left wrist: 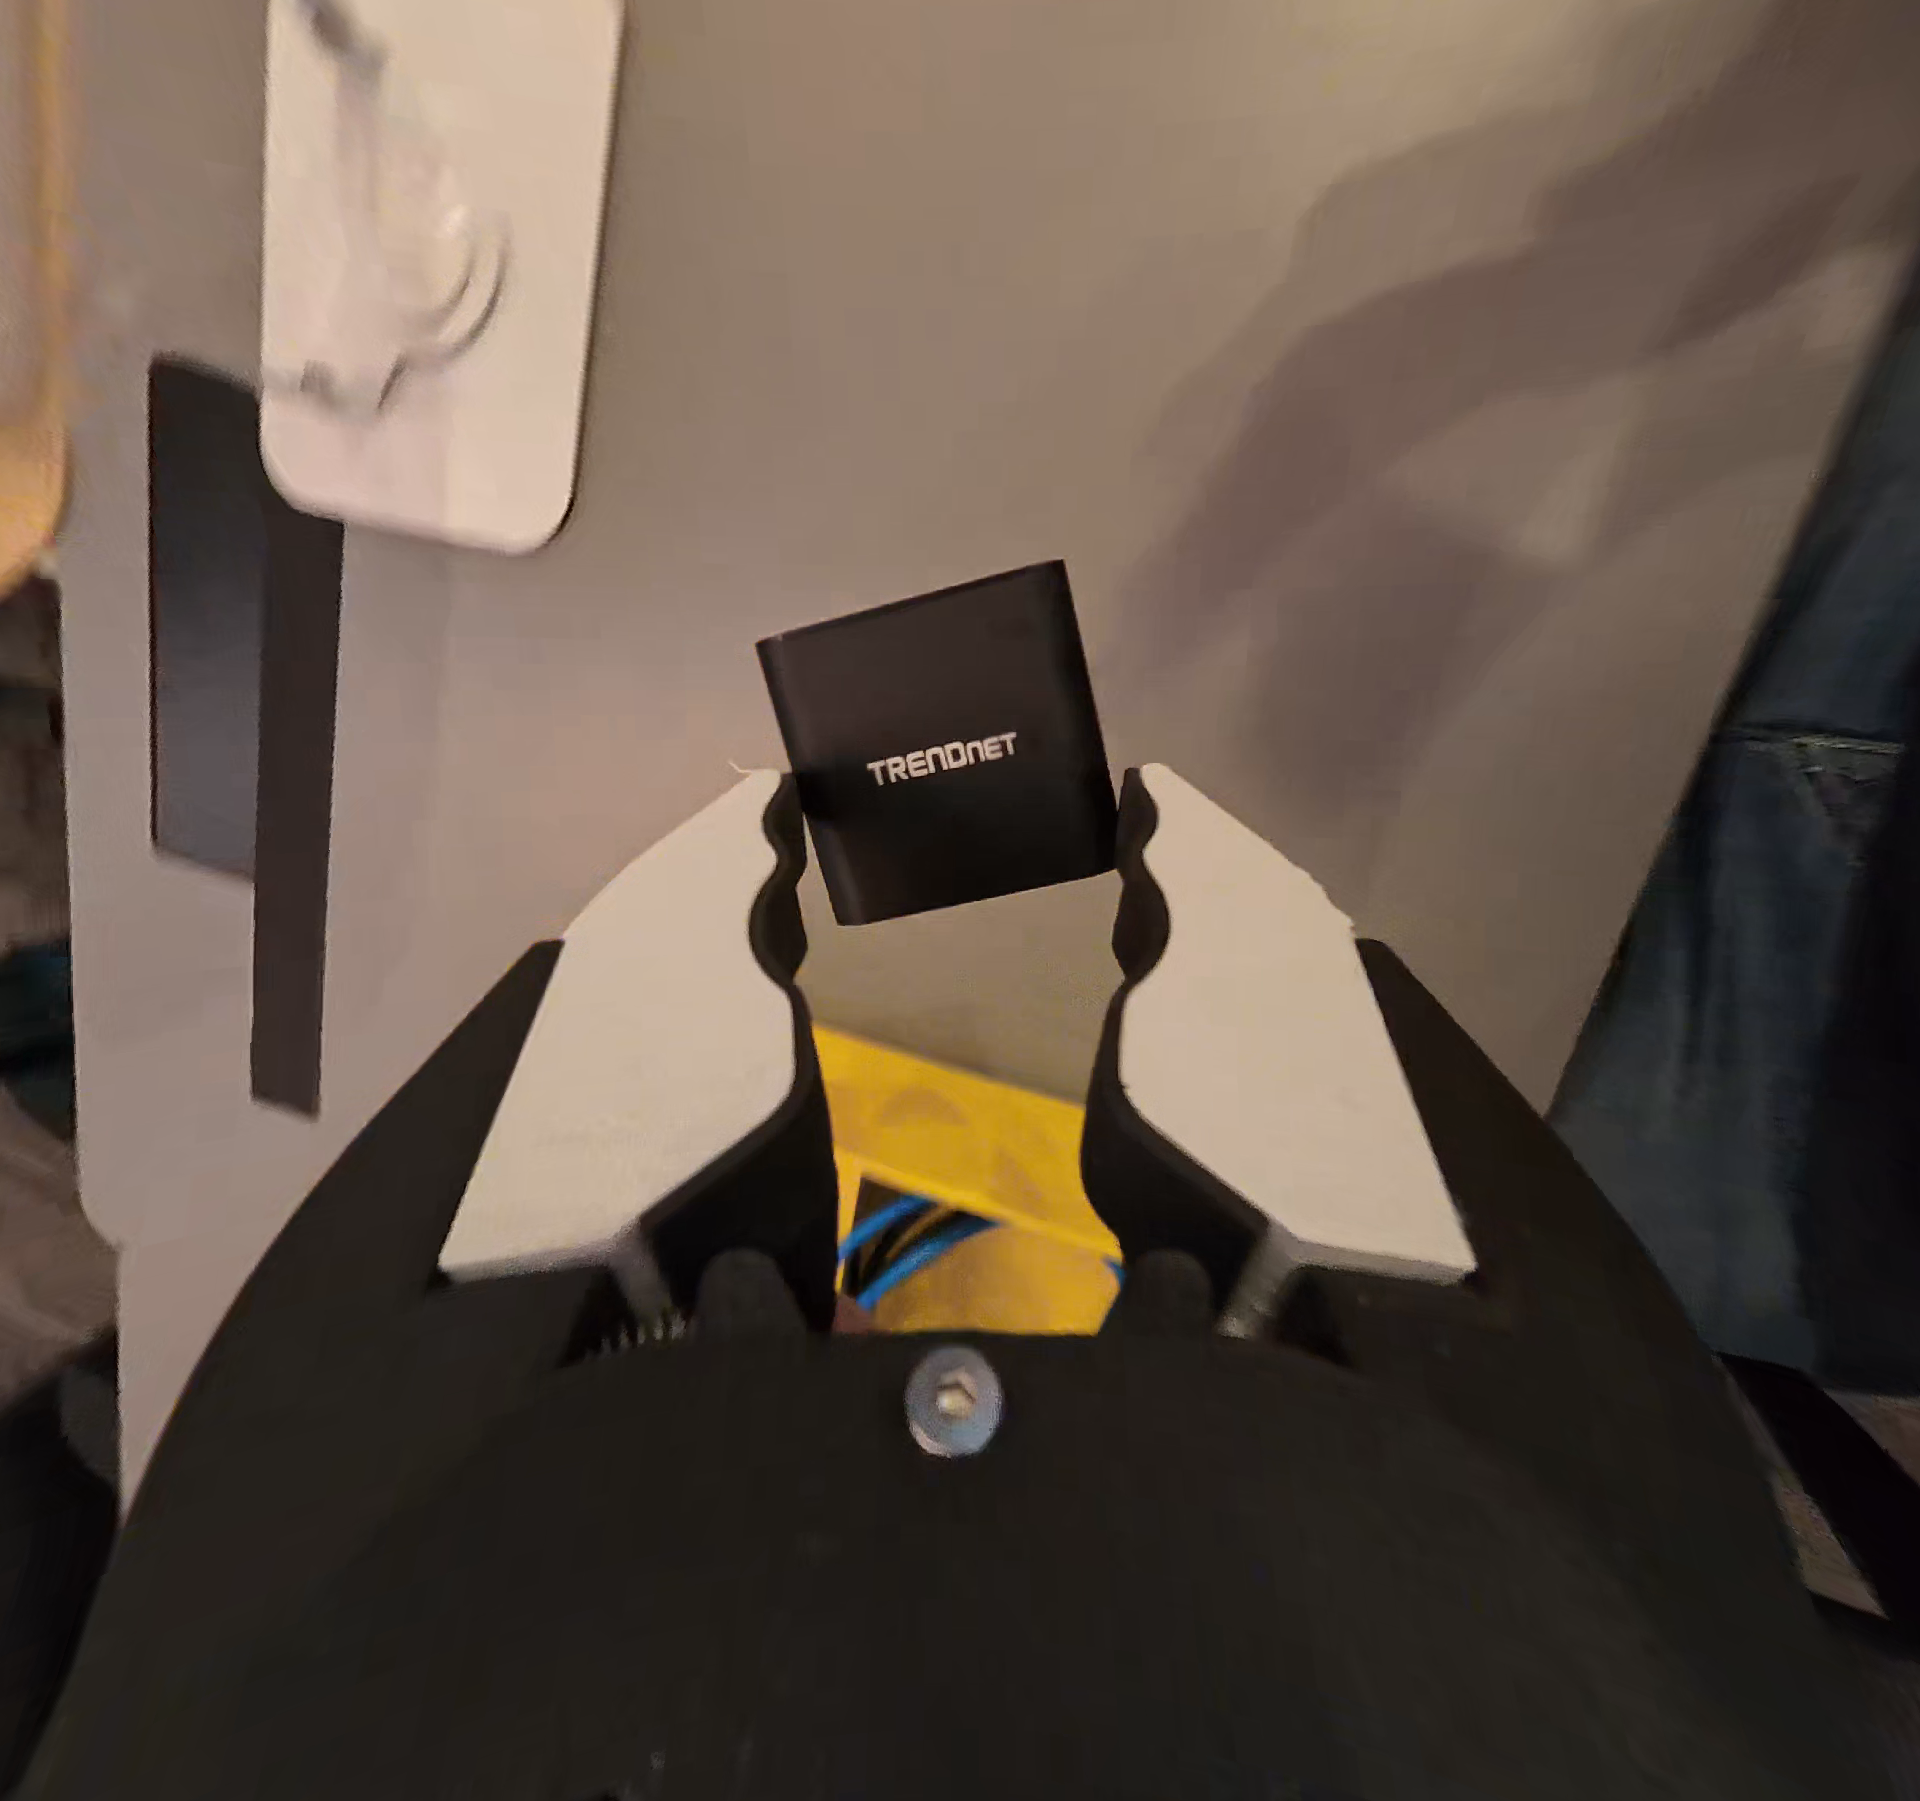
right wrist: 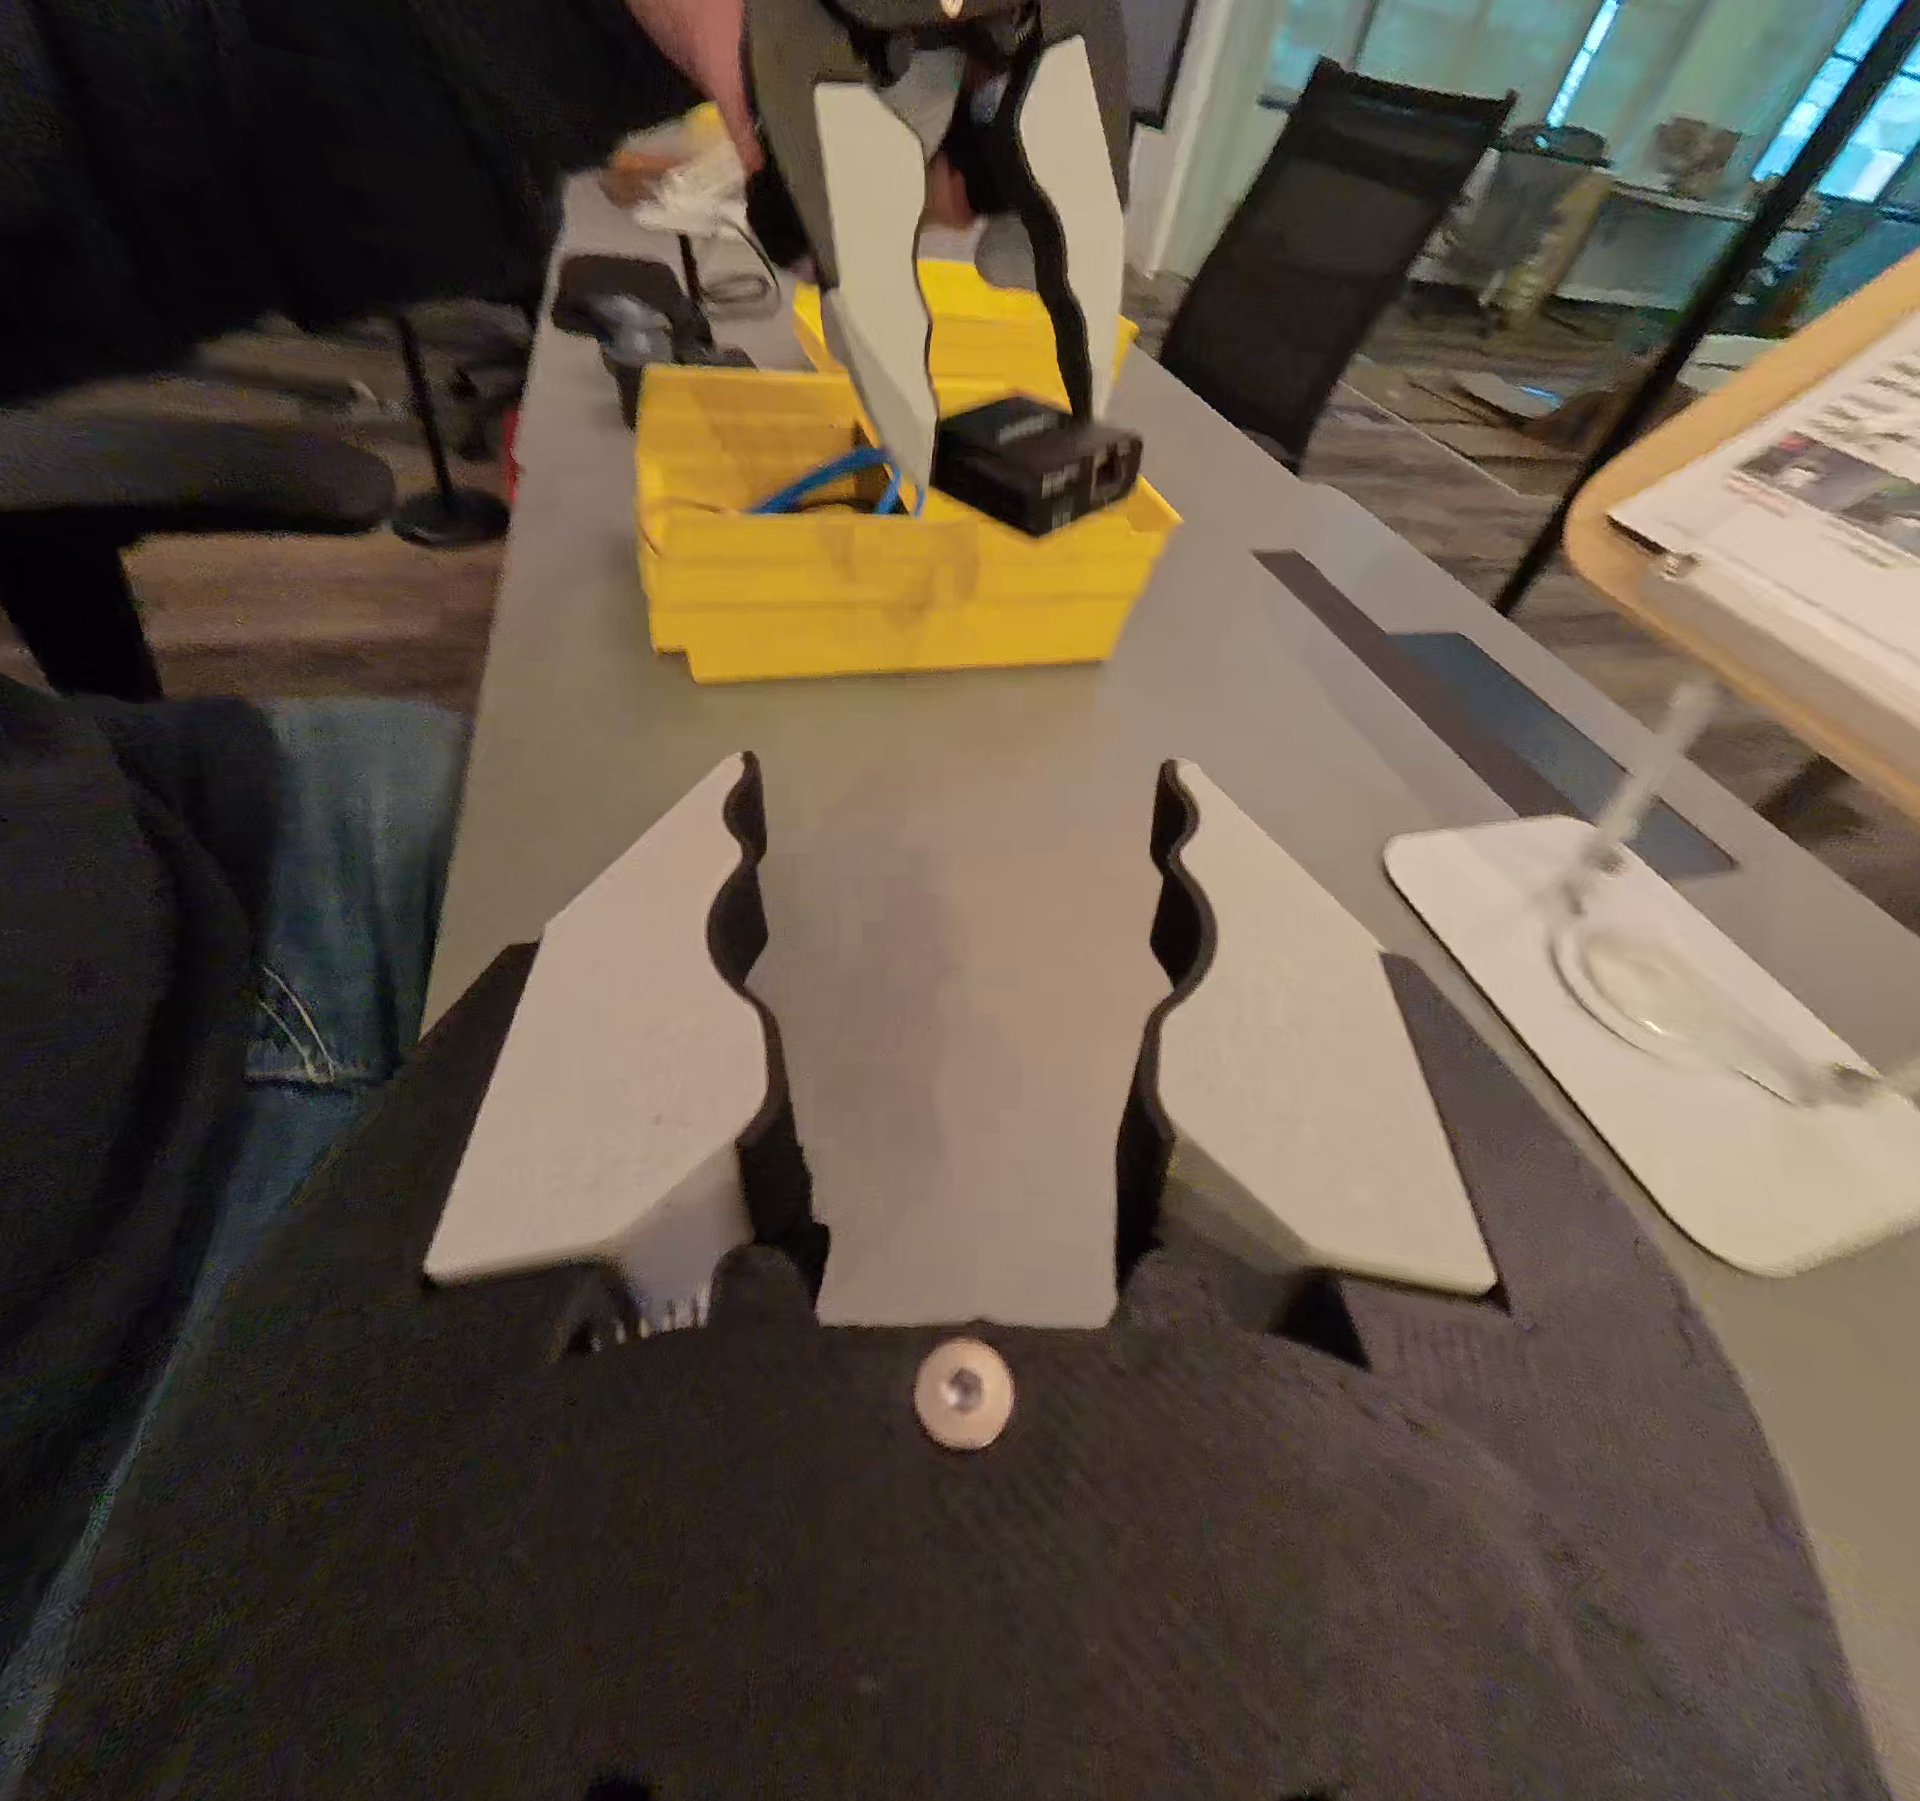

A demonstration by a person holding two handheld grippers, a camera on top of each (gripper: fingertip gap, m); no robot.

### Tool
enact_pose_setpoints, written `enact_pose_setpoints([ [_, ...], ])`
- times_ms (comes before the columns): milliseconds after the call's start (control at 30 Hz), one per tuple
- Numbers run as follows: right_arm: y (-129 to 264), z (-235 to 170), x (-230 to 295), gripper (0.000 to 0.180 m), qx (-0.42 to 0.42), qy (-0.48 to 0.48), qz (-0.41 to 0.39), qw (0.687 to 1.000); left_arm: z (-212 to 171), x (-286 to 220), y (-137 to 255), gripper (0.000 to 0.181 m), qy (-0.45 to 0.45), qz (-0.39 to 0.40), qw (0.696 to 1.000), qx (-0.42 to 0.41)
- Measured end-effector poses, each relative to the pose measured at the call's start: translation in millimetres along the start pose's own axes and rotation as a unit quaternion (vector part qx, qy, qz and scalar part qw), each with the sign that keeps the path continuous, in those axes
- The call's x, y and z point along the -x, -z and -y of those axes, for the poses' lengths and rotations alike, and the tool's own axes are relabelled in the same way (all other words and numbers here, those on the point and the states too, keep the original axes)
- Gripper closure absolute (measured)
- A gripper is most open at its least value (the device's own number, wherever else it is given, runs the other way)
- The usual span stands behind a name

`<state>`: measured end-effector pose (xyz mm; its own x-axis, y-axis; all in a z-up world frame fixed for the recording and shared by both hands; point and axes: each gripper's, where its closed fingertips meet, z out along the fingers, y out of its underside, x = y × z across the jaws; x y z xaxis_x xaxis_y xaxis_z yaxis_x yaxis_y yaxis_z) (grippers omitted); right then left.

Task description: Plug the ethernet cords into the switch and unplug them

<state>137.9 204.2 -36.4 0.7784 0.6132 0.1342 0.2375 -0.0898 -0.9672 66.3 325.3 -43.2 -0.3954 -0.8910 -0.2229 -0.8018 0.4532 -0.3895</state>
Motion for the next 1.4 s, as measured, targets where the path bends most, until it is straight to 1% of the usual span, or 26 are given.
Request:
enact_pose_setpoints([
  [67,-12.8,2.6,3.9,0.103,-0.018,-0.015,0.027,0.999,25.2,-21.2,-5.0,0.123,-0.049,-0.012,0.999,-0.016],
  [167,-24.6,5.0,10.0,0.100,-0.027,-0.016,0.050,0.998,49.2,-48.0,-14.3,0.123,-0.102,-0.041,0.994,-0.027],
  [267,-30.4,2.6,10.9,0.097,-0.018,0.004,0.050,0.999,62.2,-65.1,-23.6,0.123,-0.147,-0.060,0.987,-0.033],
  [333,-32.4,-2.5,9.3,0.093,-0.005,0.014,0.047,0.999,67.7,-71.6,-26.8,0.123,-0.160,-0.070,0.984,-0.037],
  [400,-32.5,-6.0,10.7,0.095,0.000,0.019,0.052,0.998,72.7,-79.1,-27.5,0.123,-0.177,-0.083,0.979,-0.048],
  [467,-33.4,-11.0,13.5,0.100,0.007,0.019,0.060,0.998,78.3,-84.7,-28.0,0.123,-0.182,-0.094,0.977,-0.058],
  [533,-34.1,-13.4,17.7,0.114,0.010,0.022,0.067,0.997,81.5,-87.8,-29.0,0.123,-0.188,-0.100,0.975,-0.059],
  [567,-34.5,-14.7,18.6,0.118,0.012,0.023,0.068,0.997,83.1,-89.1,-29.5,0.123,-0.190,-0.101,0.975,-0.059],
  [667,-34.0,-17.3,19.1,0.118,0.013,0.025,0.067,0.997,84.6,-90.2,-30.8,0.123,-0.198,-0.100,0.974,-0.055],
  [767,-31.6,-10.5,20.6,0.118,-0.019,0.001,0.075,0.997,89.9,-91.7,-27.6,0.123,-0.199,-0.102,0.972,-0.074],
  [867,-31.9,-9.8,21.4,0.109,-0.031,0.000,0.083,0.996,94.5,-93.1,-25.2,0.123,-0.202,-0.102,0.970,-0.088],
  [933,-29.7,-5.3,23.6,0.114,-0.052,0.008,0.089,0.995,97.4,-94.4,-23.5,0.123,-0.193,-0.111,0.970,-0.102],
  [1033,-28.2,-3.3,24.7,0.115,-0.065,0.017,0.086,0.994,99.4,-96.3,-21.0,0.123,-0.183,-0.122,0.968,-0.122],
  [1200,-26.9,-3.6,27.0,0.116,-0.070,0.017,0.092,0.993,99.5,-99.1,-21.1,0.123,-0.179,-0.128,0.968,-0.123],
  [1300,-23.0,0.4,21.6,0.116,-0.084,0.011,0.084,0.993,103.7,-94.5,-17.3,0.124,-0.162,-0.119,0.970,-0.138],
  [1400,-18.8,-0.3,18.2,0.116,-0.092,-0.002,0.089,0.992,105.7,-84.2,-7.8,0.120,-0.142,-0.099,0.972,-0.160],
])
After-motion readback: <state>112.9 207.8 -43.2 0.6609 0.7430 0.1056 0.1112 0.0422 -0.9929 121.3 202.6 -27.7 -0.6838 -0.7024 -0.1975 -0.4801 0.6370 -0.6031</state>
